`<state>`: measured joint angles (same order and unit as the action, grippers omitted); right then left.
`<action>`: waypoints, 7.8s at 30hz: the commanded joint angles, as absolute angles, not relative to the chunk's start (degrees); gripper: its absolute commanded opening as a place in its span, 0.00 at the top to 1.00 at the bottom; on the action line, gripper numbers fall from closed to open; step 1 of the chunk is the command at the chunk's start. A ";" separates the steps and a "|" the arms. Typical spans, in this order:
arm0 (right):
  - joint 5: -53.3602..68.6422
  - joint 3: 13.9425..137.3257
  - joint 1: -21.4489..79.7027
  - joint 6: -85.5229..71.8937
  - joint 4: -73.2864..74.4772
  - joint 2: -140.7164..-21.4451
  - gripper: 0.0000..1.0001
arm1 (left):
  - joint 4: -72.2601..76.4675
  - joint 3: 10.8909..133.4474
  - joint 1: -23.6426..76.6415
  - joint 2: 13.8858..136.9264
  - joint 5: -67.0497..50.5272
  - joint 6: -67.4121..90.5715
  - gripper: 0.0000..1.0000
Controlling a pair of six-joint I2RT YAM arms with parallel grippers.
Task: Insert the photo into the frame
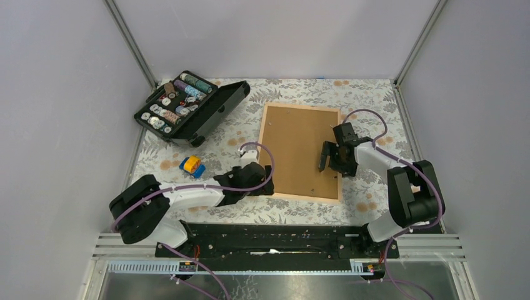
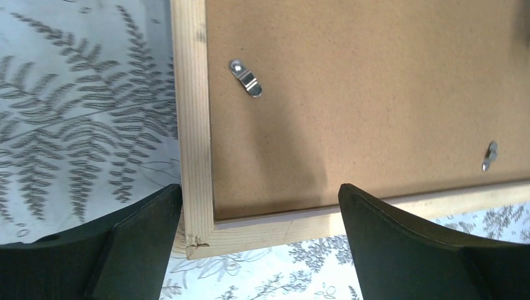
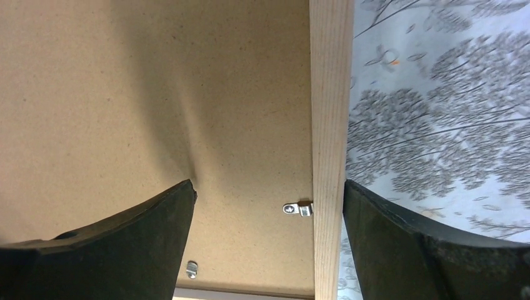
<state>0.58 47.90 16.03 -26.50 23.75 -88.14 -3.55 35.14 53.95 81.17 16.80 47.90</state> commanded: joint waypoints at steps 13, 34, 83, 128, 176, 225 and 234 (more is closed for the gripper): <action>-10.17 68.05 15.56 -20.77 31.95 -98.90 0.02 | 16.24 37.57 65.27 91.59 6.40 51.99 0.03; -2.42 43.13 6.86 -30.45 29.62 -75.03 0.16 | 21.44 35.00 64.42 92.73 3.96 52.21 0.02; -1.14 33.81 6.76 -44.71 29.62 -60.61 0.39 | 23.88 32.36 64.25 89.84 3.84 52.72 0.02; -0.52 51.02 3.70 -14.52 33.77 -83.72 1.00 | -13.19 54.41 64.30 56.76 4.25 37.20 0.01; 2.94 54.31 -4.78 -17.41 33.44 -98.46 1.00 | -15.96 65.99 43.38 64.47 -1.40 19.83 0.01; -12.31 67.23 5.71 -34.08 29.12 -101.96 0.39 | -14.78 64.85 43.35 63.08 -2.99 20.65 0.01; -10.33 64.89 5.63 -32.85 28.27 -102.89 0.52 | -14.88 64.79 43.42 63.29 -2.98 20.65 0.01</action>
